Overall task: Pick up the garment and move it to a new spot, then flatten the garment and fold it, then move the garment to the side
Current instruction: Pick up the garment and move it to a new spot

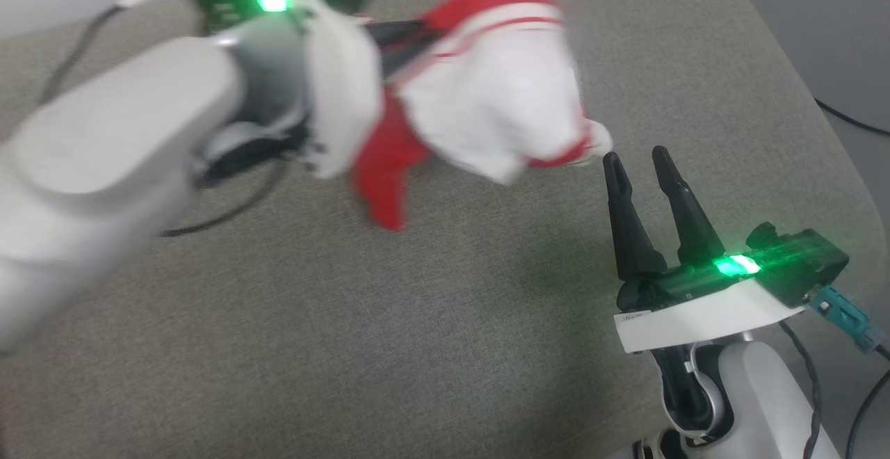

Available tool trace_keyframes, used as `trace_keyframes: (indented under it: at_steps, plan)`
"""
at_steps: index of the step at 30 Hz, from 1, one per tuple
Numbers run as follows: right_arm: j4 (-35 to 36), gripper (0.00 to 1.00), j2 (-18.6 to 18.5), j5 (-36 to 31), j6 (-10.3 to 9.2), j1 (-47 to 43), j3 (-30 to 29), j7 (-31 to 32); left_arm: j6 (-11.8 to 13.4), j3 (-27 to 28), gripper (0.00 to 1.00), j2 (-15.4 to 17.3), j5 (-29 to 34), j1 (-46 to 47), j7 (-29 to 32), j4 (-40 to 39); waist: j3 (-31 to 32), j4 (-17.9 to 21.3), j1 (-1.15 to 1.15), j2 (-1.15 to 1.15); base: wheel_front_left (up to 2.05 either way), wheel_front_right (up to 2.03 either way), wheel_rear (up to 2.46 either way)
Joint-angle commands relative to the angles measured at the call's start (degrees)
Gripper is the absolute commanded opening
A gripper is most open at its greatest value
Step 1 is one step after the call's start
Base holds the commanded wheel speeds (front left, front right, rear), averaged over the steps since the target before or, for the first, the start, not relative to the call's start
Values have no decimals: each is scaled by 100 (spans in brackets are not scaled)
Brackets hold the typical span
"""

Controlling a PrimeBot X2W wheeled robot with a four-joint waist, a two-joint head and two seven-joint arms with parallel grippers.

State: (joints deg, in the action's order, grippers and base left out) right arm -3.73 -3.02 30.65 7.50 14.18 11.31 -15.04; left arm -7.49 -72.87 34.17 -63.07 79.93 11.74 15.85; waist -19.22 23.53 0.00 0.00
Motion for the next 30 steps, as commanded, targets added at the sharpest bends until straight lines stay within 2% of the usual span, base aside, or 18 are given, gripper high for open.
trace_keyframes:
  at_steps: [1, 7, 11, 19, 30]
  plan:
    - [40, 100, 17, 35, -2, -5, 8, -20, 9, -20, 0, 240, 154, 25, 151, 83, -67, 58, 0, 0, 0, 0, 0]
    - [37, 100, 17, 42, -2, 45, 42, -20, 9, -25, 0, 1128, 528, -328, 1329, -152, -88, -42, 0, 0, 0, 0, 0]
    - [37, 100, 17, 3, -2, 100, 92, -20, 8, -62, 0, 1510, 891, -702, 1838, -149, -73, -135, 0, 0, 0, 0, 0]
    - [114, 100, 16, 53, -2, 246, 212, -20, 8, -57, 0, 1736, 1049, -1235, 1973, 73, -273, -99, 0, 0, 0, 0, 0]
    - [192, 100, 16, 118, -2, 266, 160, -20, -5, -213, 0, 1610, 1494, -1810, 2519, 223, -642, 81, 0, 0, 0, 0, 0]
